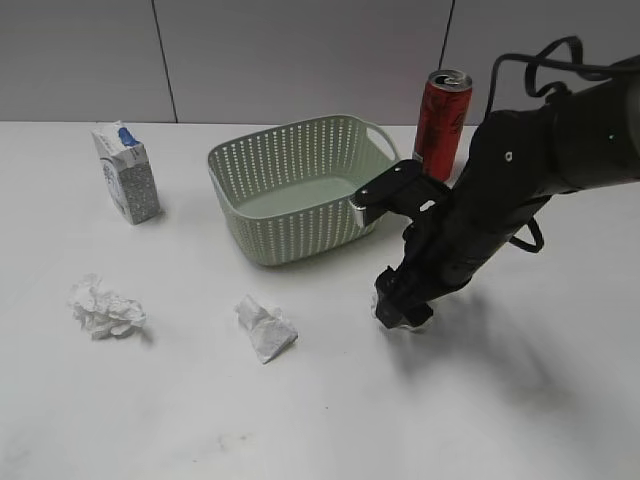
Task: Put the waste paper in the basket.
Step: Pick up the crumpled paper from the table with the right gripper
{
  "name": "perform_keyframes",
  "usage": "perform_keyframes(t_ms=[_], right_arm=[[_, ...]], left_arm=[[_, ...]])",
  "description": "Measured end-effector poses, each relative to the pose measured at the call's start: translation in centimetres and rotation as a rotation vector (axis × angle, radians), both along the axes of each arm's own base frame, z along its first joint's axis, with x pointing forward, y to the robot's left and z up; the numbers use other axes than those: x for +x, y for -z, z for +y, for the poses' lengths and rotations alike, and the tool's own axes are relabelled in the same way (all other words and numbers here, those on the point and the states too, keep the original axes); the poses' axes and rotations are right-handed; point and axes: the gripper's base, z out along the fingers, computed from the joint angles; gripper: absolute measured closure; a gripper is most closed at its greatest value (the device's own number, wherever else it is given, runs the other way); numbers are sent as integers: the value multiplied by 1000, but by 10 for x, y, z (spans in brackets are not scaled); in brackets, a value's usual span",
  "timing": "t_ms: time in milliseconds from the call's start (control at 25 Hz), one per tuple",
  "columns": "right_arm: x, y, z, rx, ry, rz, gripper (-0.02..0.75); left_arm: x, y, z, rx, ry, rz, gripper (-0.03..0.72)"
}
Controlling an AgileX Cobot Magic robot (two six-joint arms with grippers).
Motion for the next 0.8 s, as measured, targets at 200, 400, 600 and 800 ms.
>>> perform_keyframes(t_ms=[200, 400, 600, 800], right_arm=[[4, 24, 0, -45, -22, 15, 152], [5, 24, 0, -47, -26, 7, 310], [5, 22, 1, -51, -30, 20, 662], [6, 7, 4, -78, -56, 118, 713]], left_arm=[[0, 0, 0, 0, 0, 0, 98], [0, 0, 0, 1, 0, 0, 99], [0, 0, 0, 1, 0, 0, 100], [0, 0, 0, 1, 0, 0, 100]])
